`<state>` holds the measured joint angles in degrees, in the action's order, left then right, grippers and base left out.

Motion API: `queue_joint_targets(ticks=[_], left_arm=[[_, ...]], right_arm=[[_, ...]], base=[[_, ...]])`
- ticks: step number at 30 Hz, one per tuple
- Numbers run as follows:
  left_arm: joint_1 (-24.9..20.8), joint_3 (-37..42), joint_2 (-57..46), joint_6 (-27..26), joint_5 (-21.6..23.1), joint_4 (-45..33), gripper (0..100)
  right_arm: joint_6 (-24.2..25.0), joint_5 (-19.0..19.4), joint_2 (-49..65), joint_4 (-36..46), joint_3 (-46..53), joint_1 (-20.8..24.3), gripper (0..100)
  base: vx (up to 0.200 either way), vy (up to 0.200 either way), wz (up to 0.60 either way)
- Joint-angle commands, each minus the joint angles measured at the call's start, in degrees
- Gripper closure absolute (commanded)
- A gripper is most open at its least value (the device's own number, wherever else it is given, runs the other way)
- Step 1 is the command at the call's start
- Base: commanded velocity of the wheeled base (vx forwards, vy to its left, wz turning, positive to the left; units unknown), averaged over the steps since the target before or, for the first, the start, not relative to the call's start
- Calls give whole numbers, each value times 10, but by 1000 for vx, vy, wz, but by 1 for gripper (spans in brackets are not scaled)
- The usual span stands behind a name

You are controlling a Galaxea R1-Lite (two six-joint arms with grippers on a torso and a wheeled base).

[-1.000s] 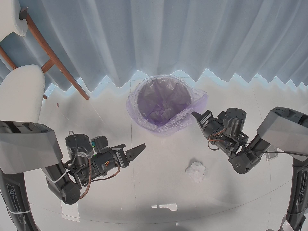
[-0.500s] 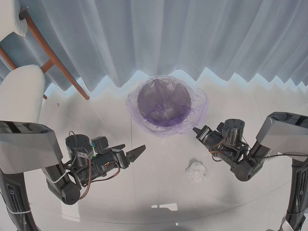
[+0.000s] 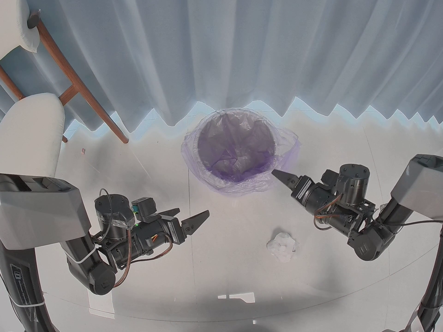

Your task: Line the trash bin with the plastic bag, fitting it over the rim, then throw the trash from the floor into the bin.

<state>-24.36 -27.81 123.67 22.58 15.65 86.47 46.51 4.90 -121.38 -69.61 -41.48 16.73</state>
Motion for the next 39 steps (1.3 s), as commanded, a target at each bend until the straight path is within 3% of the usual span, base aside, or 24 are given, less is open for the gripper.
queue_joint_targets(ticks=[1, 11, 33, 34, 39], left_arm=[[-1, 0, 1, 0, 0, 0, 0], [-2, 0, -2, 0, 0, 0, 0], [-3, 4, -4, -1, 0, 0, 0], [-3, 4, -4, -1, 0, 0, 0], [-3, 4, -2, -1, 0, 0, 0]], right_arm=[[63, 7, 34, 5, -31, 4, 0], [131, 5, -41, 0, -77, 2, 0], [133, -15, -113, -46, -127, -4, 0], [133, -19, -113, -46, -127, -4, 100], [128, -24, -107, -45, -119, -4, 100]], base=[[0, 0, 0], [0, 0, 0], [0, 0, 0], [0, 0, 0], [0, 0, 0]])
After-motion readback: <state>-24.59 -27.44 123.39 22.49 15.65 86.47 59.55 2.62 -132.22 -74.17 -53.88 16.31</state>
